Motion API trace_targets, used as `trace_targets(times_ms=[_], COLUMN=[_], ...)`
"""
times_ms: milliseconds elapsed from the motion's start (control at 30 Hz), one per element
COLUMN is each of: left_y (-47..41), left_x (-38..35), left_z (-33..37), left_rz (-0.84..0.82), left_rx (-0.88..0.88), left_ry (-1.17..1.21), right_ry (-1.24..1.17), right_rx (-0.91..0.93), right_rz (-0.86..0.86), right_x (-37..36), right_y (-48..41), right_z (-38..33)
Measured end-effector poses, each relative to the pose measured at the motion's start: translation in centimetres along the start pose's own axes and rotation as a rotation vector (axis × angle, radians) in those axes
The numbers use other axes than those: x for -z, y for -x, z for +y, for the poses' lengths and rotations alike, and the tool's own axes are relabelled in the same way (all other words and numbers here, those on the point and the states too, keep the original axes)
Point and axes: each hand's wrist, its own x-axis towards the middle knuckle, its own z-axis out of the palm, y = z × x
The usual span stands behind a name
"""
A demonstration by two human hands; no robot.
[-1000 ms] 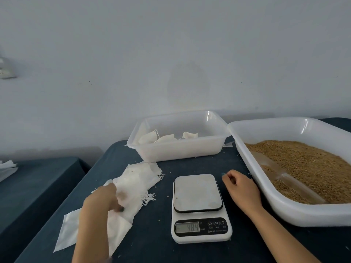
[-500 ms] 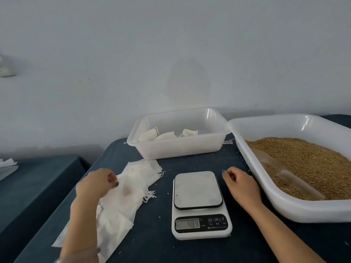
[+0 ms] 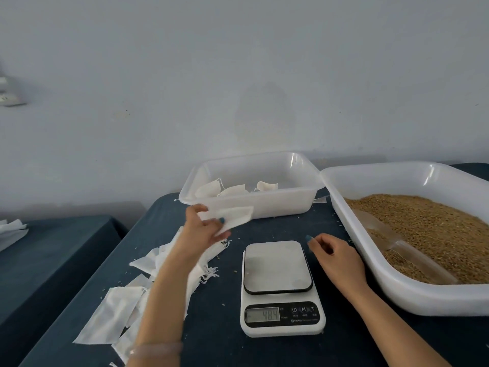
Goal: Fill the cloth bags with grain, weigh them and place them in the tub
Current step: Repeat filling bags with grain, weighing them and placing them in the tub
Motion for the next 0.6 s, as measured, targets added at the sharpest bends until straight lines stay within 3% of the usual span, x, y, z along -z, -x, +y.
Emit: trace_targets(times_ms=[100, 200, 333, 467, 600], left_y=[0.7, 1.4, 2.2, 2.6, 2.6], left_x=[-4.3, -7.1, -7.7, -7.5, -7.4], left_z=[-1.3, -2.7, -3.9, -4.0, -3.9], left_rz=[-0.148, -0.17, -0.301, -0.369, -0.278], left_rx=[-0.069, -0.167, -0.252, -0.278, -0.277], left_ry=[-0.057, -0.25, -0.366, -0.275, -0.095], right_ry=[-0.107, -0.234, -0.408, -0.59, -0.616], right_rx=[0.114, 0.188, 0.088, 0.075, 0.095], right_rz=[-0.055, -0.109, -0.132, -0.146, -0.199], right_x=[-0.2, -0.4, -0.7, -0.4, -0.2], right_y=[0.3, 0.6, 0.5, 0.4, 0.5], right_z=[-0.7, -1.3, -1.6, -1.8, -1.8])
